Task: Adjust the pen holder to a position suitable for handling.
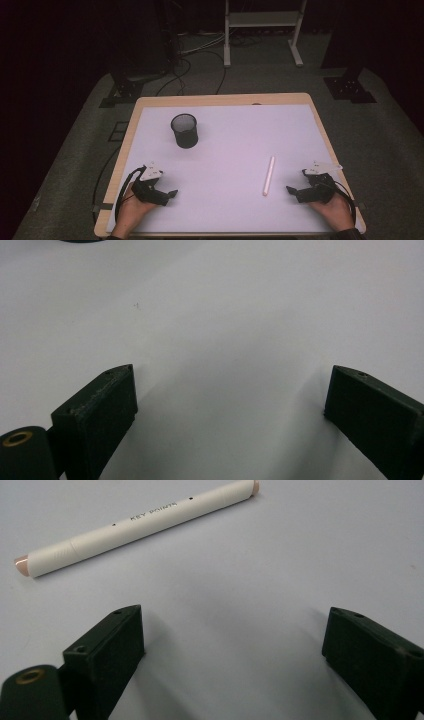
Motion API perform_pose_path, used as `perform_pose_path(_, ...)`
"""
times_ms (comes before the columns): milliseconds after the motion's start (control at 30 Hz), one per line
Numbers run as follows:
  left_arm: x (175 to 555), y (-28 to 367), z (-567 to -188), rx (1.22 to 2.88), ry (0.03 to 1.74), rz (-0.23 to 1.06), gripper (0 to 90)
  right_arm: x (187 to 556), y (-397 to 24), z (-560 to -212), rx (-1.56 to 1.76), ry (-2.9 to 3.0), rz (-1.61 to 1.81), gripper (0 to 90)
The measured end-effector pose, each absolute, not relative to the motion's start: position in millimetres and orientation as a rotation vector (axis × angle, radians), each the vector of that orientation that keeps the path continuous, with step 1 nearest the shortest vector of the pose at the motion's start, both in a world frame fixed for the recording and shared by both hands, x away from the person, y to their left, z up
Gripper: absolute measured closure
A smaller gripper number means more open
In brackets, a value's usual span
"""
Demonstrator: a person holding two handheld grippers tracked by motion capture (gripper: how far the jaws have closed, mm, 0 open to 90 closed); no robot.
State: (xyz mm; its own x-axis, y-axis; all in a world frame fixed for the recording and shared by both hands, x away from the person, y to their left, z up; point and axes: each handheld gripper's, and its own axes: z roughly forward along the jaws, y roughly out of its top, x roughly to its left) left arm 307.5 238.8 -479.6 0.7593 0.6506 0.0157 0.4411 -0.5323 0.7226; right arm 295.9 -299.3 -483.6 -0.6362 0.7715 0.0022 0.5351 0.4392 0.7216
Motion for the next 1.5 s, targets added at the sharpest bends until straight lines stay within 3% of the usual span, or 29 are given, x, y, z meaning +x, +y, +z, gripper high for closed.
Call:
perform_pose_path(933,324.5,242.3,-466.1,2.097,0.851,0.38,5.6,295.7,-299.3,-483.6,1.12,2.368,1.012,8.9)
perform_pose_path(1500,344.6,246.0,-445.0,2.063,0.867,0.449,5.3,295.7,-299.2,-483.6,1.119,2.368,1.011,8.9)
